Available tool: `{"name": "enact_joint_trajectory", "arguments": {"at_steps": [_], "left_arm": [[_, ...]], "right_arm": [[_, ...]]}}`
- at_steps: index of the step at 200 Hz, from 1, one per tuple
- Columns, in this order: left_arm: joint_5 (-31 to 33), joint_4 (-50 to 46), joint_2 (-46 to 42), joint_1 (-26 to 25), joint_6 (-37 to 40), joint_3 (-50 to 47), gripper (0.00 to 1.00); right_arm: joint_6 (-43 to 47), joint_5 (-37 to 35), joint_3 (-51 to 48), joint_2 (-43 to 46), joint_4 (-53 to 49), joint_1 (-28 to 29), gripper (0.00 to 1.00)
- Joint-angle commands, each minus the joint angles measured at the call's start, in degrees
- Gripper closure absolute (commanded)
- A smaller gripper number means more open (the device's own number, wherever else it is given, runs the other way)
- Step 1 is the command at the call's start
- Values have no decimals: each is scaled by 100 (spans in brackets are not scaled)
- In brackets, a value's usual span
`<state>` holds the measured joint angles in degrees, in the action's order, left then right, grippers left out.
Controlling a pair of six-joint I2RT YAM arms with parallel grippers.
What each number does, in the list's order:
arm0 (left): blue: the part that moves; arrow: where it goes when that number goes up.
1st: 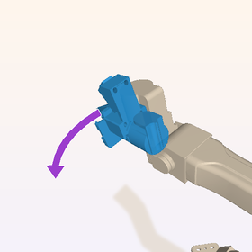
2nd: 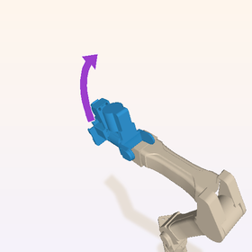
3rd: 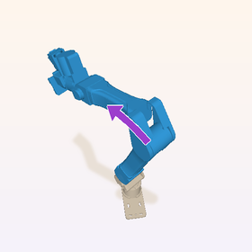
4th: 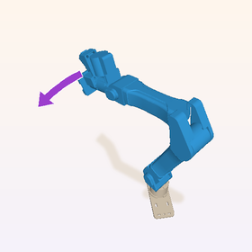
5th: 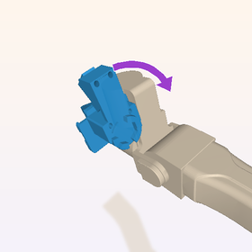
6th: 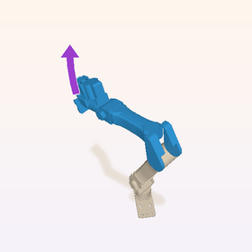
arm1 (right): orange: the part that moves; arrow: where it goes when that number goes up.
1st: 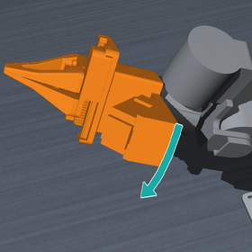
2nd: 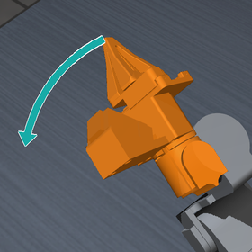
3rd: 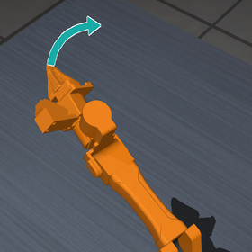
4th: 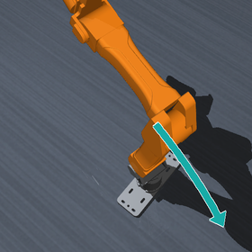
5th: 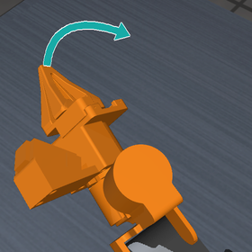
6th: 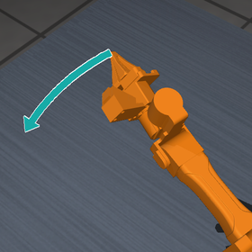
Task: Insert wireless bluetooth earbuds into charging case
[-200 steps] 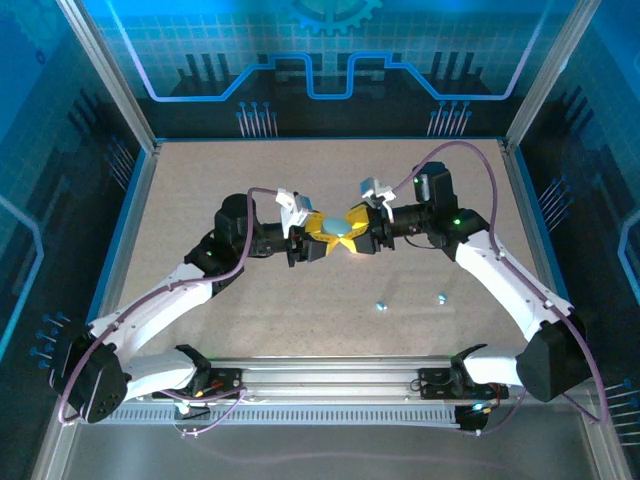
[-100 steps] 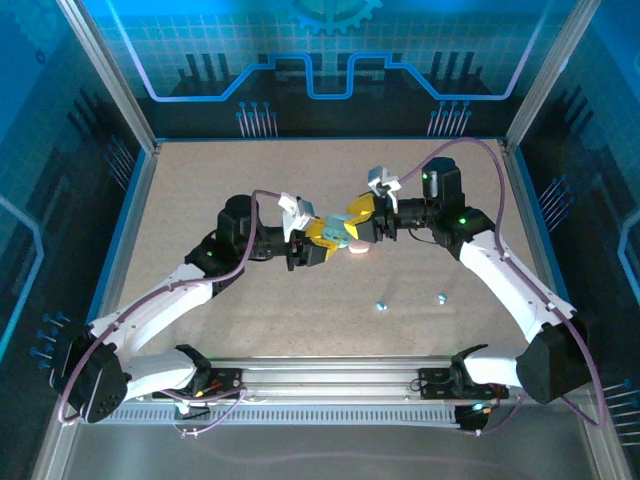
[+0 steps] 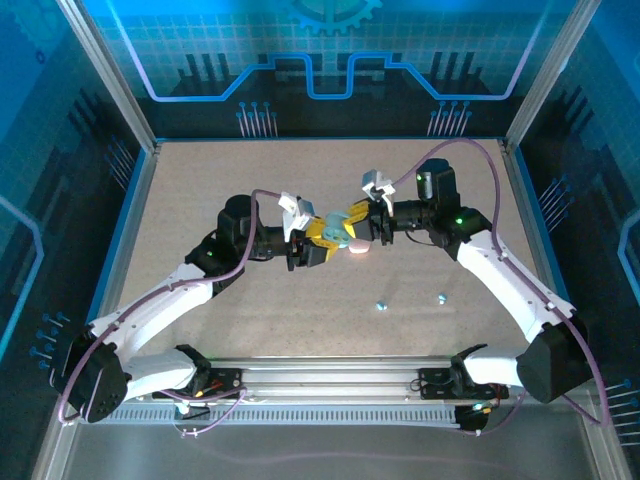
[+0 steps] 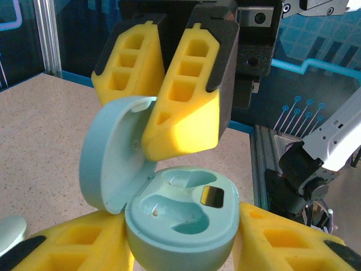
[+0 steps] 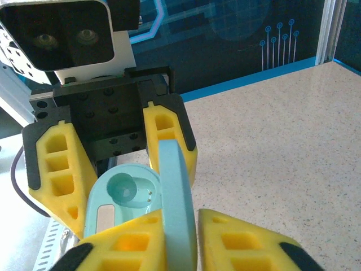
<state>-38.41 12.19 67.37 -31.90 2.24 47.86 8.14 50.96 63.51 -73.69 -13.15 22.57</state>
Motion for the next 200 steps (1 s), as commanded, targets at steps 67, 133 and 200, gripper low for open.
{"name": "enact_joint_trajectory", "arguments": {"at_steps": [67,133,200], "left_arm": [[-175,11,135,-68,-100,215,42],[-206,179,195,-102,-189,242,39],[-229,57,259,-107,-154,295,51]], "right_arm": [[188,-629,180,284,-83,193,88],[291,-763,215,267,-164,292,88],[256,-737,205,285,-144,292,87]]}}
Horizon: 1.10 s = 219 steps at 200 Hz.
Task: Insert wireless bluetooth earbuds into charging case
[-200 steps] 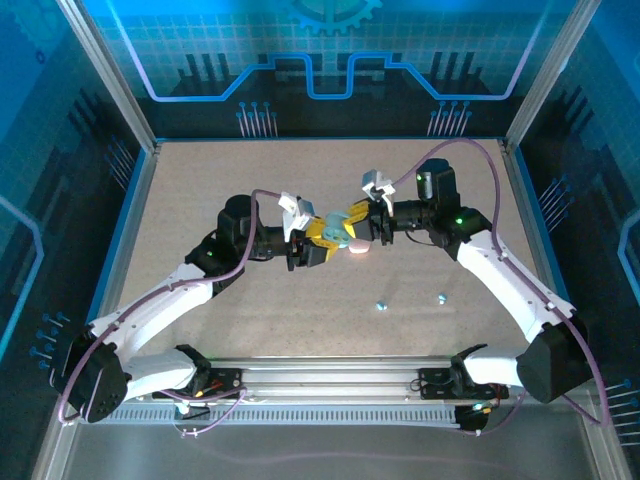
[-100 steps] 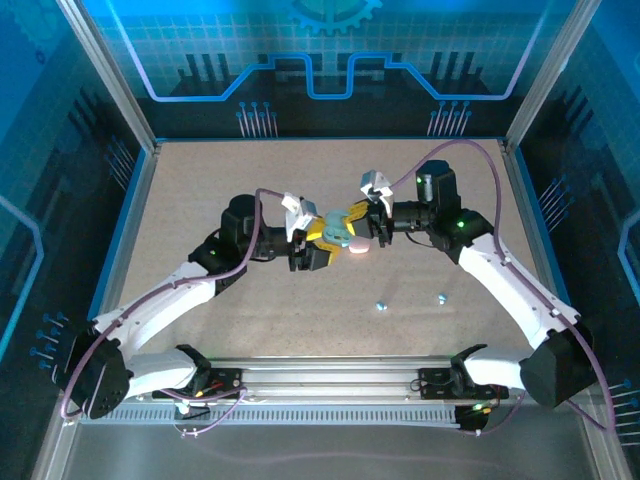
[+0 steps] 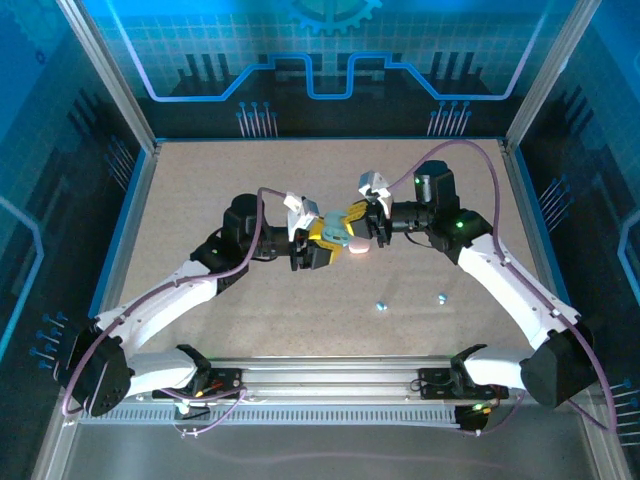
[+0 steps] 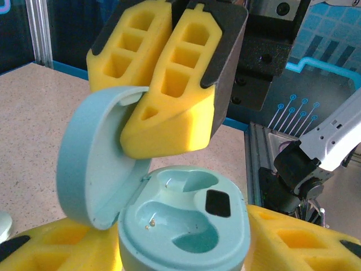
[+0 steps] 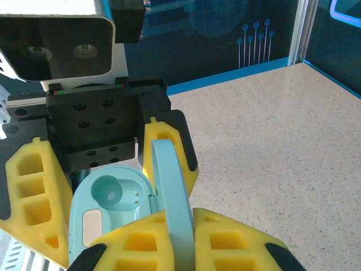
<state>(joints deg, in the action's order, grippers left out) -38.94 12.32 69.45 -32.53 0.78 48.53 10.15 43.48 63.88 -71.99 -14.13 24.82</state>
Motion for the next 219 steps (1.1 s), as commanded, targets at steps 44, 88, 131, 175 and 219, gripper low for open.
{"name": "enact_joint_trajectory", "arguments": {"at_steps": [44,88,131,175,219], "left_arm": [[-131,91,42,-44,19,219,59],[-162,280,-16,-45,28,114,63],[24,660,-97,-46,-12,-96,63],[222,1034,-107,-43,-99,-277,63],[741,1629,-73,-47,-262,-545,64]], "right_arm": [[105,22,176,115,-106,67,84],[-203,-39,271,93,-134,-16,75],[-1141,-42,590,-58,-289,-374,58],[-1982,282,1085,-261,-846,-774,44],[-2700,-419,1124,140,-1156,-987,33]]}}
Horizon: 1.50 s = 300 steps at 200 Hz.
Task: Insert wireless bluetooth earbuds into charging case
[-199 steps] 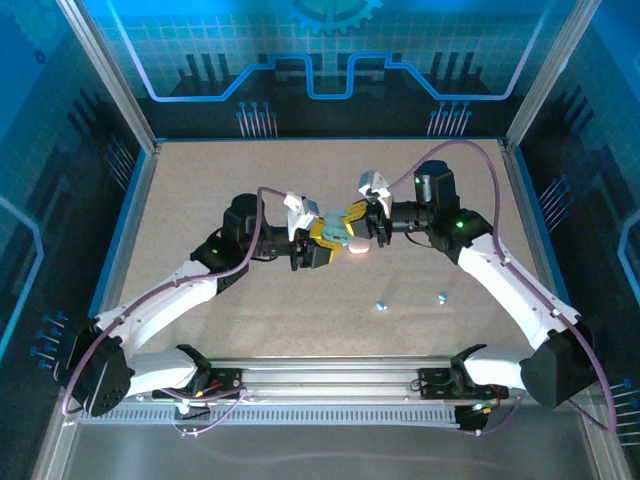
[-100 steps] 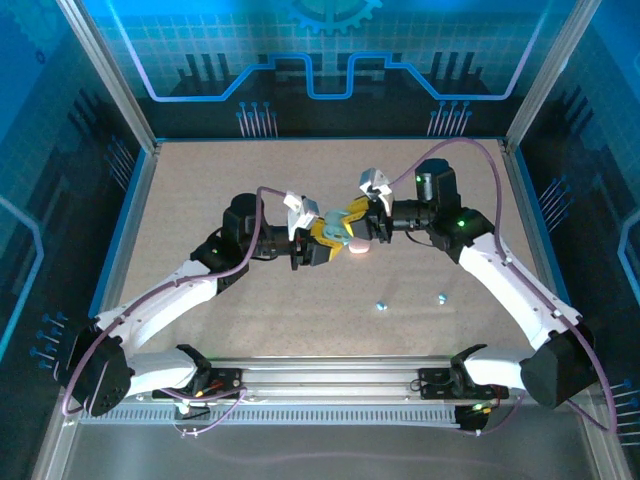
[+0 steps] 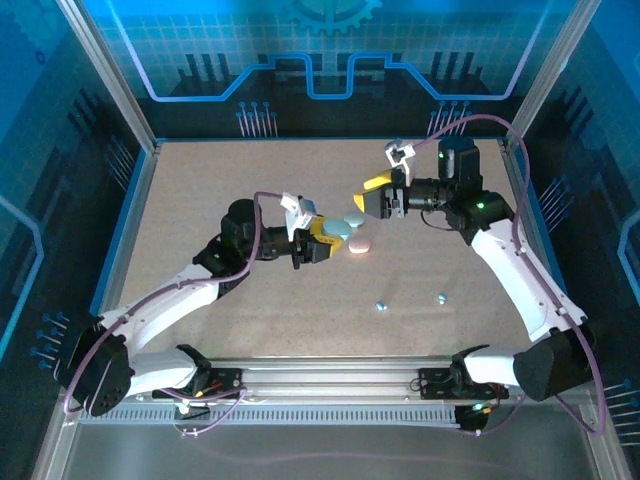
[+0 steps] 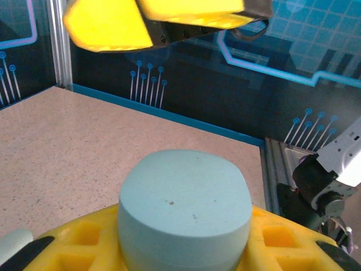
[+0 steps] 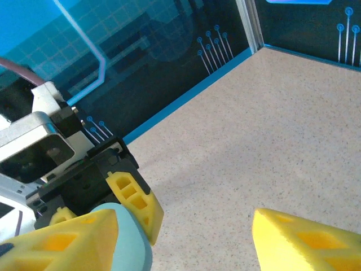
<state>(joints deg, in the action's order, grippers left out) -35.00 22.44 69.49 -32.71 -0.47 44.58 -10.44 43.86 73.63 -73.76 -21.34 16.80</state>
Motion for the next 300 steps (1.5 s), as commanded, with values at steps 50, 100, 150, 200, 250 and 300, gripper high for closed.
{"name": "enact_joint_trajectory", "arguments": {"at_steps": [50,100,150,200,250,300], "left_arm": [[79,866,58,-33,-361,-113,63],[-321,784,170,-78,-505,104,63],[-362,798,231,-167,-515,210,63],[-497,657,240,-184,-403,232,63],[-542,387,170,-188,-199,255,63],[-582,362,137,-191,-199,263,63]], "right_arm": [[884,256,-399,757,-817,109,35],[2434,-923,-928,1140,-321,865,30],[2801,-1241,-720,892,-449,1153,30],[2549,-1471,-700,890,-174,1112,32],[2070,-1217,-615,816,-78,734,34],[1829,-1456,-456,643,-127,669,35]]}}
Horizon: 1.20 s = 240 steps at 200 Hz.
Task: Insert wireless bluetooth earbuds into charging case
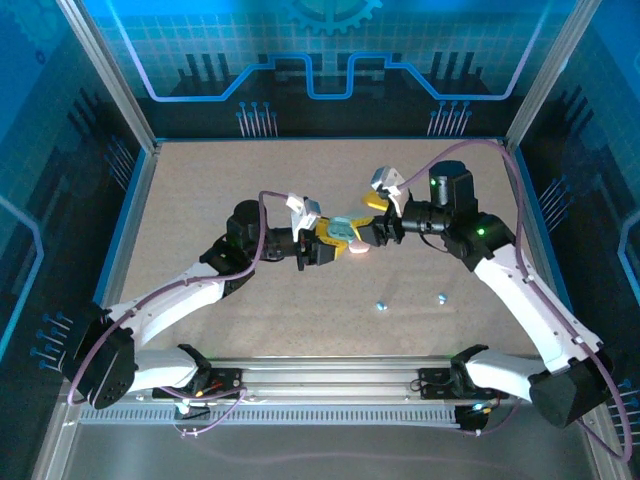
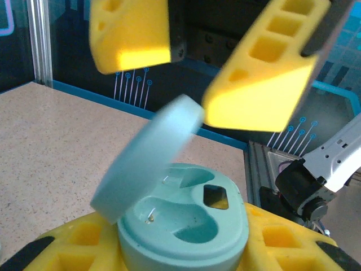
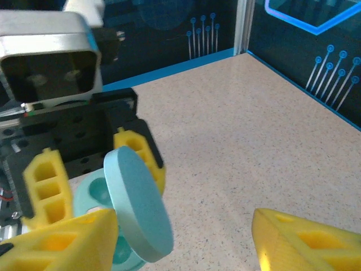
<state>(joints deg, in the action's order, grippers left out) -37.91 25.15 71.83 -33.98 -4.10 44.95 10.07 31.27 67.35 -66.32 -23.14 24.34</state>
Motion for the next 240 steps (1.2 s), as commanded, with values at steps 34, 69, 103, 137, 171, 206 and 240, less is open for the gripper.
{"name": "enact_joint_trajectory", "arguments": {"at_steps": [34,69,103,137,171,206,240], "left_arm": [[-261,87,-117,-58,186,203,63],[-54,92,-126,-62,189,168,63],[444,372,-134,-57,134,10,63],[897,707,-176,-61,120,-187,63],[1165,1081,-215,-51,82,-371,63],[1310,1328,-253,-52,48,-488,63],[1345,1362,-301,-51,46,-530,63]], "right_arm": [[-461,-349,276,-132,99,-96,34],[-748,-161,340,-20,155,-149,31],[-1311,-612,311,395,226,-216,27],[-2974,-2447,-90,972,-101,-671,35],[-4189,-2505,-77,463,-2012,-1615,49],[-4339,-716,-843,-576,-2455,-1821,57],[-3915,-1395,-1097,-1556,-2582,-772,58]]}}
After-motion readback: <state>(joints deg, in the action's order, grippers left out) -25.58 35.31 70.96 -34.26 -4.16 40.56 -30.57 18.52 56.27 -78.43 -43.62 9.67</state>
